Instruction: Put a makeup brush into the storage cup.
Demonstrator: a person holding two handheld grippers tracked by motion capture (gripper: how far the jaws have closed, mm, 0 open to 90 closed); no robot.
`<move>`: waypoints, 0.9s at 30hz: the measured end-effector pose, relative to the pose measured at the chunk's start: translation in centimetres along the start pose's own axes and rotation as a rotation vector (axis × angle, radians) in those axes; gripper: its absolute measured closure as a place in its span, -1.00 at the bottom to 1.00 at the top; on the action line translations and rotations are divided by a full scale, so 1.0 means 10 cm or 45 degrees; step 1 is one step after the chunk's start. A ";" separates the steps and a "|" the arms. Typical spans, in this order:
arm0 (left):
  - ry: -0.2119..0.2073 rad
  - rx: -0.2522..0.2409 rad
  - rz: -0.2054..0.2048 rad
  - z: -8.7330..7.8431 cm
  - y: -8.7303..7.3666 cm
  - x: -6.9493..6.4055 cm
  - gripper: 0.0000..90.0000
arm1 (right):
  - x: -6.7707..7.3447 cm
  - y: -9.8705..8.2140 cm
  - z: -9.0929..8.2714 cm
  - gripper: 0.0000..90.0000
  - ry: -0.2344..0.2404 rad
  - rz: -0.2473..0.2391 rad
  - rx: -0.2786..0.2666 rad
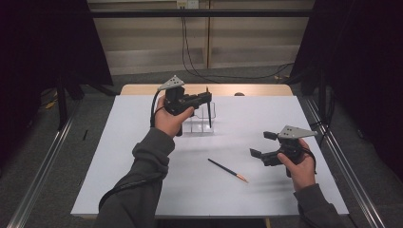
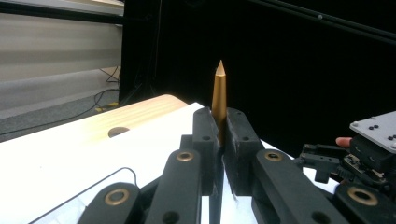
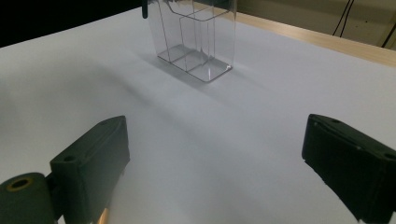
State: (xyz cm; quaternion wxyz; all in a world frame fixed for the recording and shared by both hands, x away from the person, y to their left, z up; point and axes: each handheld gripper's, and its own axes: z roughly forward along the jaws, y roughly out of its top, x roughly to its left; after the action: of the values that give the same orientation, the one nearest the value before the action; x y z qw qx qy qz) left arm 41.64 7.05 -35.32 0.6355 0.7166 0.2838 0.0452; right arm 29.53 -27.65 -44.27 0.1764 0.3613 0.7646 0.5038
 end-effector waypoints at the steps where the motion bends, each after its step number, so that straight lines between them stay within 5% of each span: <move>1: 0.001 0.007 0.006 0.00 0.00 0.01 0.87 | 0.00 0.00 0.00 -0.84 0.004 0.002 0.000; 27: 0.074 -0.030 0.017 0.10 0.07 0.17 0.87 | -0.02 0.01 -0.03 -0.84 -0.002 0.001 -0.006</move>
State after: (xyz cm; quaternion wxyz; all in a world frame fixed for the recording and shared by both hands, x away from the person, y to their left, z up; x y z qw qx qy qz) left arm 43.74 6.90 -35.34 0.6351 0.7092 0.2970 0.0737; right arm 29.52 -27.99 -44.05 0.1775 0.3615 0.7630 0.5056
